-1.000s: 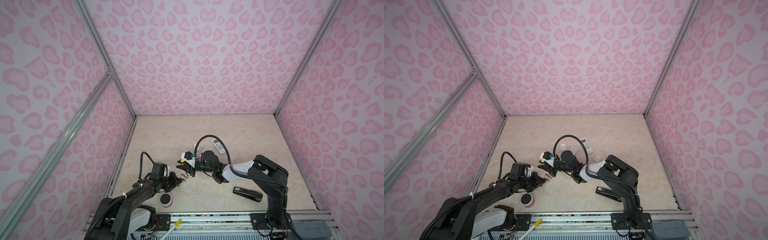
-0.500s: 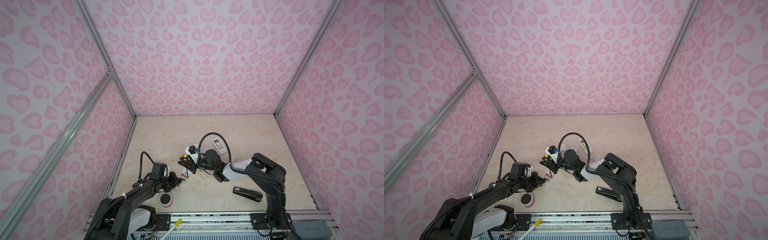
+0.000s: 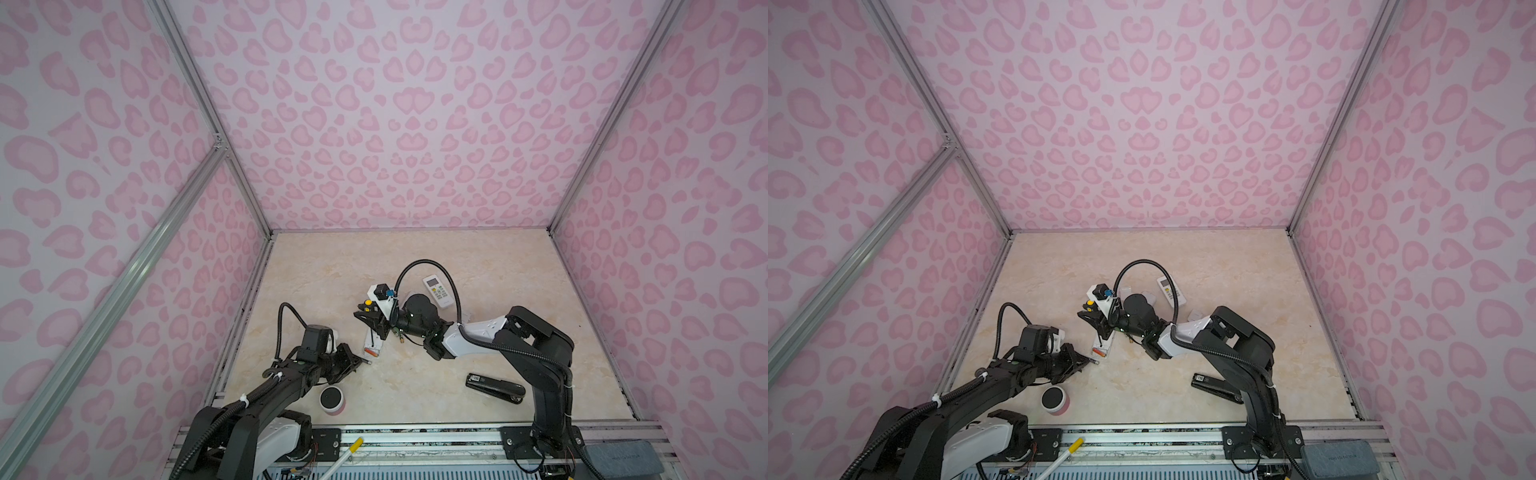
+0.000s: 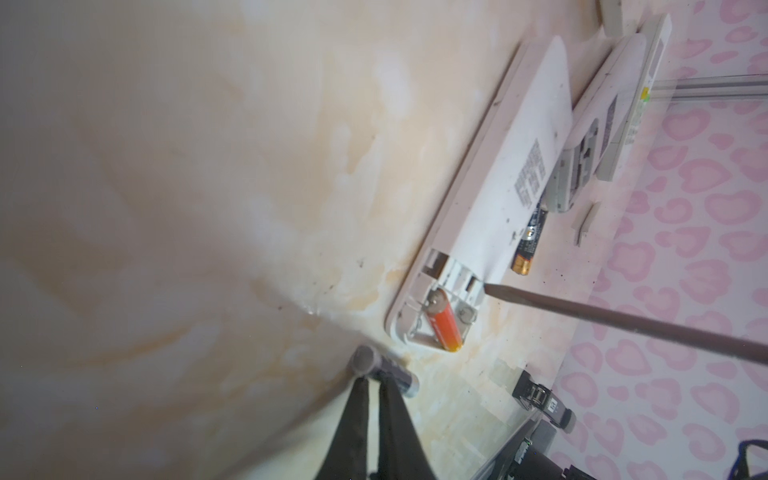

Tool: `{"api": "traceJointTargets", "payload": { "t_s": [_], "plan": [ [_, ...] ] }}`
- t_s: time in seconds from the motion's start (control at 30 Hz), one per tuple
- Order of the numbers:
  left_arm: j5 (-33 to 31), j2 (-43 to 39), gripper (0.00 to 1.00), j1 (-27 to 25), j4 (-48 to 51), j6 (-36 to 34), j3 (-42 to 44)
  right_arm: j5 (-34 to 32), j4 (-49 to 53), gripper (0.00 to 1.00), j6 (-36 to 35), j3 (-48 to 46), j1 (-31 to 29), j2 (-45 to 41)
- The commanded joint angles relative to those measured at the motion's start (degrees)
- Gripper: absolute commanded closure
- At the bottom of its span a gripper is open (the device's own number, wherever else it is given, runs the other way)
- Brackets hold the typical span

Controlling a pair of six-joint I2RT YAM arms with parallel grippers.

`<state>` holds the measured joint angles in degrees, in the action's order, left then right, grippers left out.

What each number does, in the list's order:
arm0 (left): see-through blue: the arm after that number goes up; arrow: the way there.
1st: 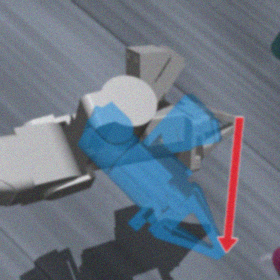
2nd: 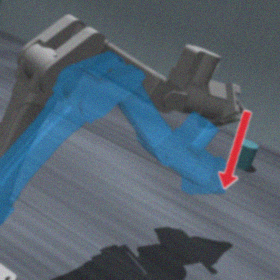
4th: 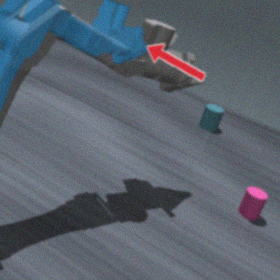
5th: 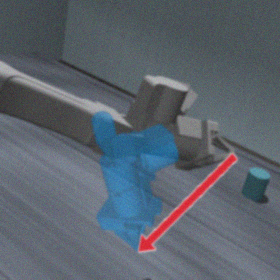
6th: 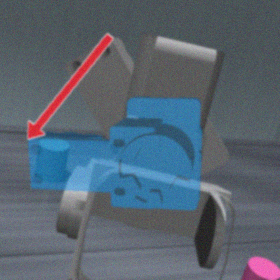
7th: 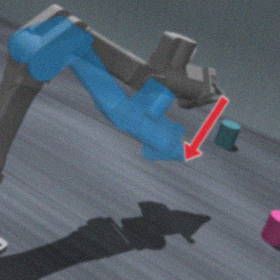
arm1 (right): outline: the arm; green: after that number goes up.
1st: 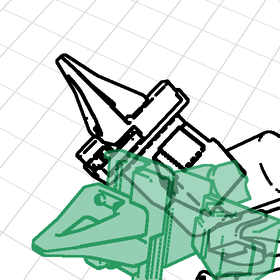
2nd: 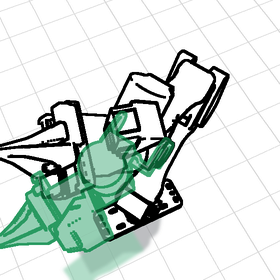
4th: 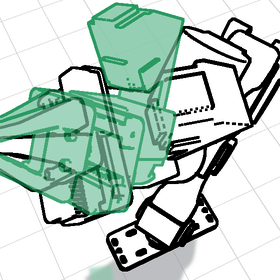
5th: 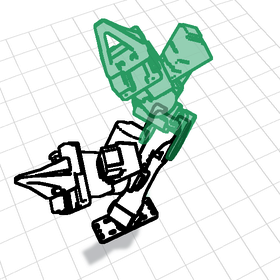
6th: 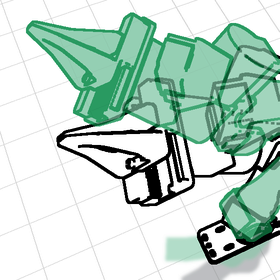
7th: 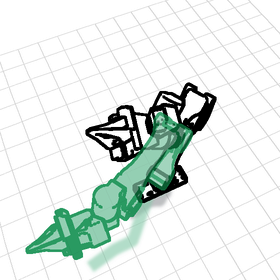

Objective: Unload the batteries from the remote control
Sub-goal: 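Lever the red battery out of the compartment with the right gripper's screwdriver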

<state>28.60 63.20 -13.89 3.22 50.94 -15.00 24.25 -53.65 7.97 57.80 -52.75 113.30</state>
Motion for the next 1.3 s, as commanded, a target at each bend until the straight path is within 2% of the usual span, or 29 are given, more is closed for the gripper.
{"api": "traceJointTargets", "payload": {
  "t_s": [0.0, 0.3, 0.67, 1.17, 1.27],
  "plan": [
    [-0.40, -0.18, 0.88, 0.07, 0.24, 0.10, 0.56, 0.38, -0.65, 1.00, 0.51, 0.46, -0.04, 1.30],
    [-0.08, -1.23, 0.87, 0.00, -0.39, 0.92, 2.36, 0.90, -3.16, 1.00, 1.76, -1.54, -0.78, 1.44],
    [-0.38, -2.72, 0.87, 0.00, 0.16, 1.10, 2.68, -5.88, -4.39, 1.00, 0.81, -3.40, -1.39, -3.33],
    [0.32, -3.75, 0.87, -0.54, -0.45, 2.05, 3.60, -3.55, -6.01, 1.00, 0.43, -3.51, -2.30, 1.39],
    [0.22, -3.96, 0.86, -1.65, -1.03, 2.88, 3.80, -2.83, -7.23, 1.00, 2.34, -3.51, -2.14, 1.67]
  ]
}}
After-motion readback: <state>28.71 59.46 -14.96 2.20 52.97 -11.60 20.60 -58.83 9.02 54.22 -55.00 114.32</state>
